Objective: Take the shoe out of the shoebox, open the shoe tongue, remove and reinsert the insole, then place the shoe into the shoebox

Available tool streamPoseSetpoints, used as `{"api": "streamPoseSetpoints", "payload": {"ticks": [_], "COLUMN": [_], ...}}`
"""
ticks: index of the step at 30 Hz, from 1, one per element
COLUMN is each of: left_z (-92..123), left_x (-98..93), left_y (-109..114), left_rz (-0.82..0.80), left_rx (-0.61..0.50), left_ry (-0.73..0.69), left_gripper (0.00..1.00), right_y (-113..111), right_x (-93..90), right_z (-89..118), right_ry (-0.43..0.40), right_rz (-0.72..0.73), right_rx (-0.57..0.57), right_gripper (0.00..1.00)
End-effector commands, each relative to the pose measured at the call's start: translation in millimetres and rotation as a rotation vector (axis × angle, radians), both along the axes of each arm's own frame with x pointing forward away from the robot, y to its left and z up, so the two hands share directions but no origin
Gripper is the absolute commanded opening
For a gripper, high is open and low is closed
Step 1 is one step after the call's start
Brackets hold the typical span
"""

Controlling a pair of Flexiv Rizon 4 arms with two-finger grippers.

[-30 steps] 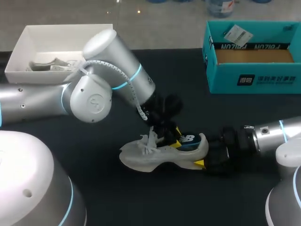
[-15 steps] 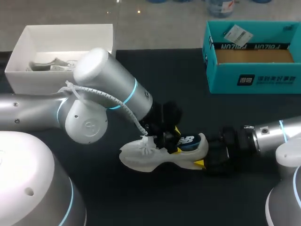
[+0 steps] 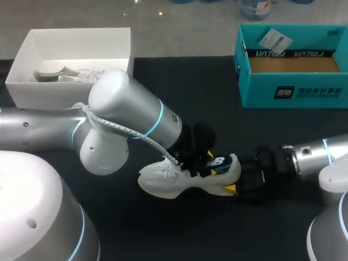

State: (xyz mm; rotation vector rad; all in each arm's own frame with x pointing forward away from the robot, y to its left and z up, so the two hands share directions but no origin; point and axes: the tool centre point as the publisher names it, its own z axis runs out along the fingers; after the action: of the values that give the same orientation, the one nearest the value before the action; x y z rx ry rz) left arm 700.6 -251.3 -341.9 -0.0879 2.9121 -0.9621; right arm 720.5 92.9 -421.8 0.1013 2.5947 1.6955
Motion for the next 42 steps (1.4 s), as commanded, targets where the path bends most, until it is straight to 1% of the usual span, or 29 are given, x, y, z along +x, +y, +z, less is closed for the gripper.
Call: {"api": "streamPoseSetpoints", "payload": {"ticks": [1,3,5,6,9,11,12,13,14,15,16,18,24,28,31,33,37,42], "left_z": [-3.4,-6.2,-9.6,-11.8,-15.1,-15.5,-15.2,-14.0,-12.5,-10.6,-8.8,-6.0,6.9,25.5,35.4,38.1,39.3,37.2], "left_x": [-1.2,0.3,2.2,3.4,6.5,9.2,9.6,9.9,10.0,9.9,9.9,9.5,7.6,3.0,0.6,-0.5,-1.3,-0.2], "left_y": [-2.6,-4.9,-8.6,-10.8,-15.8,-17.8,-18.1,-18.1,-17.6,-16.5,-15.0,-10.9,2.3,3.2,-2.6,-8.7,-20.6,-29.9], "left_rz": [0.011,0.022,0.026,0.03,0.033,0.041,0.042,0.043,0.045,0.046,0.048,0.051,0.065,0.04,0.015,0.001,-0.014,-0.028], "left_rx": [0.0,0.001,0.005,0.016,0.02,0.021,0.021,0.021,0.02,0.017,0.014,0.01,-0.029,-0.099,-0.131,-0.14,-0.147,-0.154], "left_ry": [-0.009,-0.015,-0.02,-0.028,-0.036,-0.036,-0.036,-0.035,-0.037,-0.039,-0.039,-0.037,0.013,0.091,0.122,0.124,0.131,0.151], "left_gripper": [0.71,0.71,0.69,0.65,0.48,0.44,0.38,0.3,0.25,0.13,0.04,0.0,0.0,0.0,0.0,0.0,0.0,0.0], "right_y": [1.3,1.3,1.3,1.3,1.3,1.3,1.3,1.3,1.3,1.3,1.3,1.3,1.3,1.3,1.3,1.3,1.3,1.3], "right_x": [-0.8,-0.8,-0.8,-0.8,-0.8,-0.8,-0.8,-0.8,-0.8,-0.8,-0.8,-0.8,-0.8,-0.8,-0.8,-0.8,-0.8,-0.8], "right_z": [0.4,0.4,0.4,0.4,0.4,0.4,0.4,0.4,0.4,0.4,0.4,0.4,0.4,0.4,0.4,0.4,0.4,0.4], "right_ry": [-0.001,-0.001,-0.001,-0.001,-0.001,-0.001,-0.001,-0.001,-0.001,-0.001,-0.001,-0.001,-0.001,-0.001,-0.001,-0.001,-0.001,-0.001], "right_rz": [-0.002,-0.002,-0.002,-0.002,-0.002,-0.002,-0.002,-0.002,-0.002,-0.002,-0.002,-0.002,-0.002,-0.002,-0.002,-0.002,-0.002,-0.002], "right_rx": [-0.003,-0.003,-0.003,-0.003,-0.003,-0.003,-0.003,-0.003,-0.003,-0.003,-0.003,-0.003,-0.003,-0.003,-0.003,-0.003,-0.003,-0.003], "right_gripper": [0.0,0.0,0.0,0.0,0.0,0.0,0.0,0.0,0.0,0.0,0.0,0.0,0.0,0.0,0.0,0.0,0.0,0.0]}}
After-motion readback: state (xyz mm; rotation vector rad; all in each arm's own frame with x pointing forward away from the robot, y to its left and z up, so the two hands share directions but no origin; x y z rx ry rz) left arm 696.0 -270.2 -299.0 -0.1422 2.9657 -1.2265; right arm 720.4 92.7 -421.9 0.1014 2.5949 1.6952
